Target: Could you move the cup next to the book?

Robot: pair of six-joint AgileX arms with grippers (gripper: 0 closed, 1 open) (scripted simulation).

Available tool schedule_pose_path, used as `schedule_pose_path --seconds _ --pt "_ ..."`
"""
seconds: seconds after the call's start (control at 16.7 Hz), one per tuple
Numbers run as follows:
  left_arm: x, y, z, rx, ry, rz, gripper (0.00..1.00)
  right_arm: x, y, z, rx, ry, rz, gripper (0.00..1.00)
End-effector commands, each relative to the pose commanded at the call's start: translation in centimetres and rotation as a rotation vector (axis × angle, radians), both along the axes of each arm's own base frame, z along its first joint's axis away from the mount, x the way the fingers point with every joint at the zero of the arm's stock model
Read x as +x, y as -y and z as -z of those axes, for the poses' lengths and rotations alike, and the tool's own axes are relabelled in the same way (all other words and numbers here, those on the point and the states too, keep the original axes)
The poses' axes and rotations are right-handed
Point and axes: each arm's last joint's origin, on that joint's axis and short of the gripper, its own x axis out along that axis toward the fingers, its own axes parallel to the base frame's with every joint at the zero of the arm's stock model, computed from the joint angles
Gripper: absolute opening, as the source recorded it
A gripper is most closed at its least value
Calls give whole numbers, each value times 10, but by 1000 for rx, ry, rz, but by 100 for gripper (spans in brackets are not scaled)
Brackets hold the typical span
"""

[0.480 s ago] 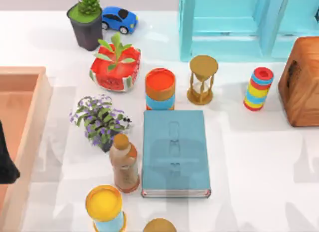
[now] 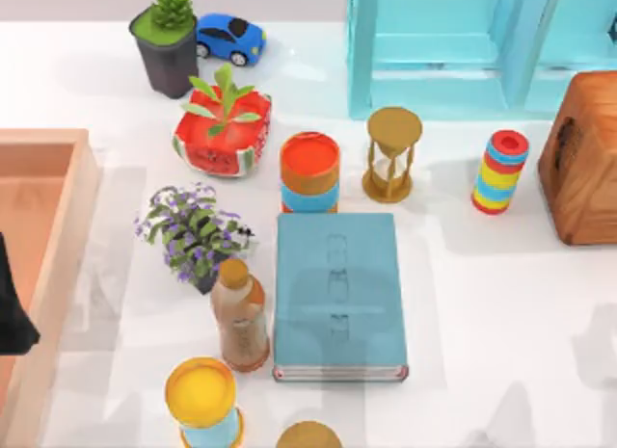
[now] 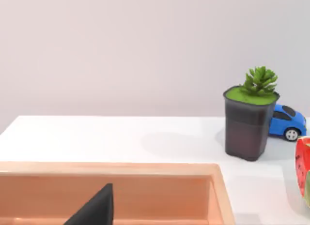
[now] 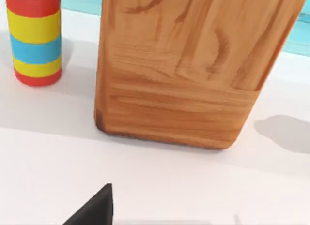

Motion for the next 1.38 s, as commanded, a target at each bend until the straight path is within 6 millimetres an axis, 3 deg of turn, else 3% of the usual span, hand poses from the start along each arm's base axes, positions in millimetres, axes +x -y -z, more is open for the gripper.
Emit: schedule_pose_path --seconds 0.36,0.78,1.2,1.38 --pt "0 0 0 0 0 0 100 12 1 0 -310 -577 -244 100" --pt "0 0 0 0 0 0 100 26 2 -19 -504 -950 -620 100" --pt "0 0 0 0 0 0 100 59 7 -88 -802 -979 -1029 100" --pt "0 0 0 0 0 0 100 63 8 -104 -833 -994 -1152 100"
